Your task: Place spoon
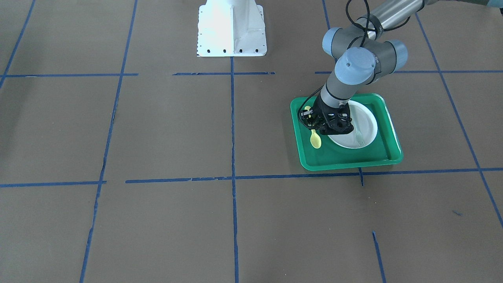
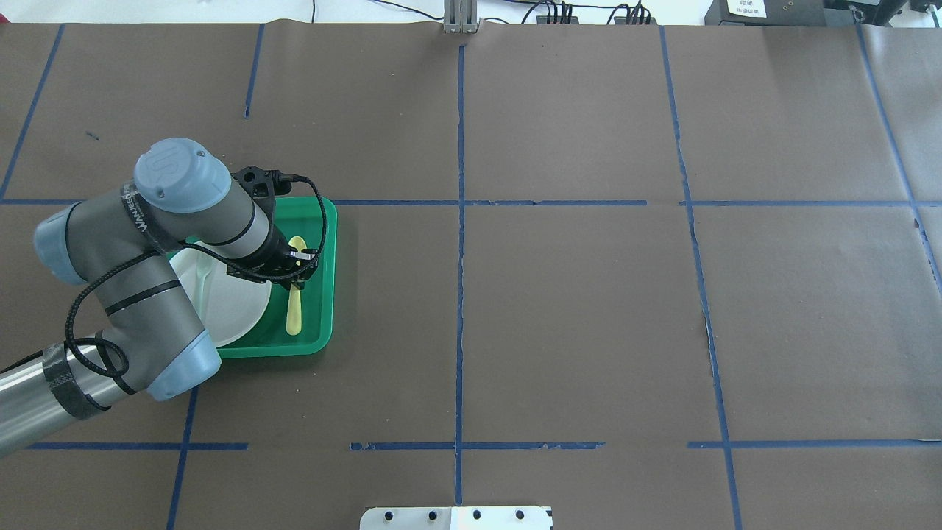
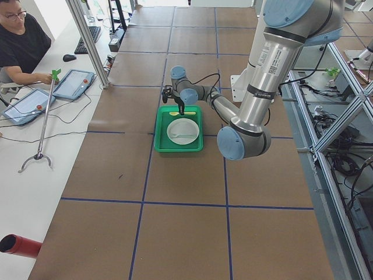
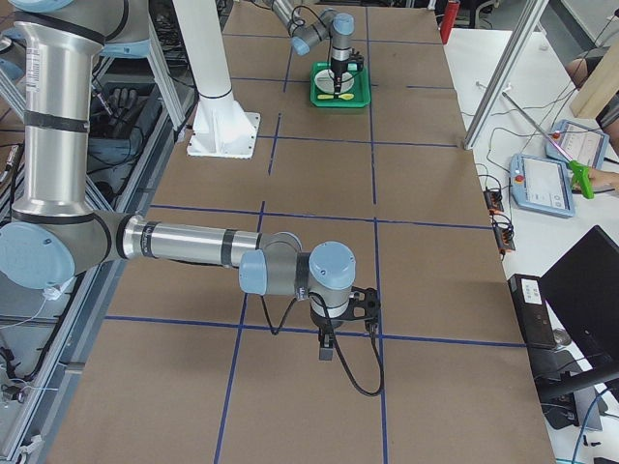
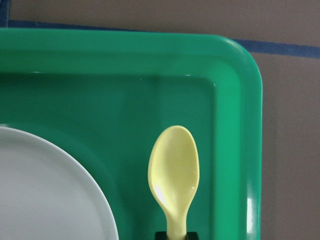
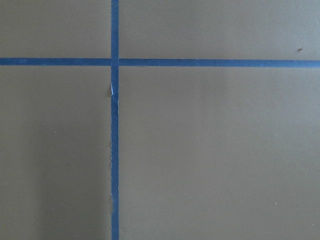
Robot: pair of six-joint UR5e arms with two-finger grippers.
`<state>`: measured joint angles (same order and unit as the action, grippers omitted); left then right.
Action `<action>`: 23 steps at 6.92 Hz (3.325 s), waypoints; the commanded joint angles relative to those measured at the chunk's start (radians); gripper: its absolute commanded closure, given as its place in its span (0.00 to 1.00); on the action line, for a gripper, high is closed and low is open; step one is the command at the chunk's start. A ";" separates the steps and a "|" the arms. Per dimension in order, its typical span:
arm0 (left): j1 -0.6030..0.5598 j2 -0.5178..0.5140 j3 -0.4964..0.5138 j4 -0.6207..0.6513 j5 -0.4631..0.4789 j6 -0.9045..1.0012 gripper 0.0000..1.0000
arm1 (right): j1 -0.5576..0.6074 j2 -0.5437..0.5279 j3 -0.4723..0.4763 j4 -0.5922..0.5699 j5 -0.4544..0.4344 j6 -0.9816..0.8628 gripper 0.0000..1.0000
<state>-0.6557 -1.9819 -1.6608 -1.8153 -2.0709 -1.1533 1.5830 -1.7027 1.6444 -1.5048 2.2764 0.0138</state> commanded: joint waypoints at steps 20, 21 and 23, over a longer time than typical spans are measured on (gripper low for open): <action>-0.943 0.502 0.001 0.206 -0.238 1.290 0.00 | 0.000 0.000 0.000 0.000 0.000 -0.002 0.00; -0.944 0.503 0.001 0.208 -0.239 1.288 0.00 | 0.000 0.000 0.000 0.000 0.000 -0.002 0.00; -0.943 0.502 0.000 0.208 -0.309 1.188 0.00 | 0.000 0.000 0.000 0.002 0.000 0.000 0.00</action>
<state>-1.5979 -1.4805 -1.6593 -1.6059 -2.3343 0.1091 1.5831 -1.7027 1.6444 -1.5045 2.2764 0.0133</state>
